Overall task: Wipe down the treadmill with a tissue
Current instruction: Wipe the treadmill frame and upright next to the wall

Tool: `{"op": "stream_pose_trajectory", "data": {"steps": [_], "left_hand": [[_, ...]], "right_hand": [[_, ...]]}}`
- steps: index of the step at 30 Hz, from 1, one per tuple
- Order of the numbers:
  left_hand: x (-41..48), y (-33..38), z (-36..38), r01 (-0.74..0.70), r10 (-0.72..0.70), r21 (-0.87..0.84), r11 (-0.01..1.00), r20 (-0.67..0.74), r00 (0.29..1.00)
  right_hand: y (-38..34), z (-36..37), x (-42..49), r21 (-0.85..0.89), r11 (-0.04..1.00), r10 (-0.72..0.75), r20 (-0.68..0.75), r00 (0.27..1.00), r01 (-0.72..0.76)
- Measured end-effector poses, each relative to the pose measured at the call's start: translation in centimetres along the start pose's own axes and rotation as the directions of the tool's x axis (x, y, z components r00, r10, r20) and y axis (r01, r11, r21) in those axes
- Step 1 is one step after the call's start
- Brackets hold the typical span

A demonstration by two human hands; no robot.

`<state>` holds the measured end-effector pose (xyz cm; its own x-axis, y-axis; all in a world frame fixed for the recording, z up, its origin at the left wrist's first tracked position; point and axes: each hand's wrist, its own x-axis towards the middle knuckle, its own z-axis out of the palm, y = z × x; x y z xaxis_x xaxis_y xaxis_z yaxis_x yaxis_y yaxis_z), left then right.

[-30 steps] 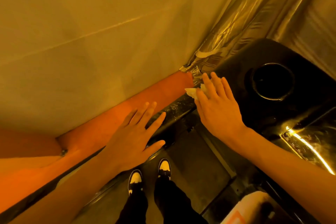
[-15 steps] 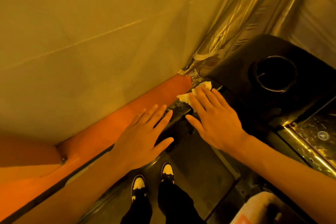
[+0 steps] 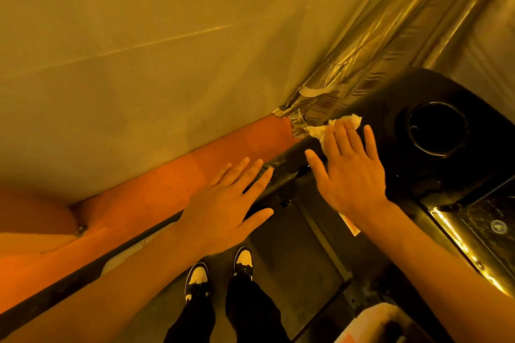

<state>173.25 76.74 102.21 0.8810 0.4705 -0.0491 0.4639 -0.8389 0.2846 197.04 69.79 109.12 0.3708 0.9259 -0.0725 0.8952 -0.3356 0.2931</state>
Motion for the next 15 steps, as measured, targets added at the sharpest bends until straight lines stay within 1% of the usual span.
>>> {"op": "stream_pose_trajectory", "data": {"steps": [1, 3, 4, 5, 6, 8, 10, 12, 15], "left_hand": [[0.0, 0.1, 0.0, 0.005, -0.005, -0.008, 1.0, 0.002, 1.0], [0.1, 0.1, 0.2, 0.012, -0.012, -0.017, 1.0, 0.007, 1.0], [0.1, 0.1, 0.2, 0.014, -0.014, -0.019, 1.0, 0.013, 1.0], [0.1, 0.2, 0.0, 0.016, -0.016, -0.018, 1.0, 0.012, 1.0], [0.2, 0.2, -0.2, 0.017, -0.017, -0.024, 1.0, 0.012, 1.0], [0.3, 0.2, -0.4, 0.02, -0.018, -0.043, 0.999, 0.042, 0.999], [0.3, 0.1, -0.5, 0.031, -0.026, -0.065, 0.997, 0.071, 0.997], [0.1, 0.1, -0.4, 0.031, -0.026, -0.068, 0.997, 0.064, 0.998], [-0.2, 0.2, -0.2, 0.031, -0.03, -0.056, 0.998, 0.034, 0.999]], "right_hand": [[-1.4, 0.2, -0.6, 0.034, 0.999, -0.035, 0.021, 0.999, 0.034], [-4.2, 0.9, -2.6, 0.105, 0.977, -0.194, 0.051, 0.98, 0.188], [-4.5, 1.0, -3.3, 0.125, 0.96, -0.26, 0.067, 0.963, 0.251], [-4.0, 0.8, -3.2, 0.113, 0.953, -0.29, 0.075, 0.954, 0.28], [-2.8, 0.7, -2.7, 0.075, 0.959, -0.277, 0.068, 0.958, 0.272], [-0.4, 0.3, -1.3, -0.005, 0.987, -0.162, 0.023, 0.987, 0.162], [0.3, 0.2, -0.5, -0.012, 0.997, -0.07, 0.019, 0.997, 0.07], [-0.8, 0.5, -0.6, 0.021, 0.998, -0.056, 0.027, 0.998, 0.056], [-1.3, 0.4, -0.9, 0.051, 0.995, -0.09, 0.041, 0.995, 0.088]]}}
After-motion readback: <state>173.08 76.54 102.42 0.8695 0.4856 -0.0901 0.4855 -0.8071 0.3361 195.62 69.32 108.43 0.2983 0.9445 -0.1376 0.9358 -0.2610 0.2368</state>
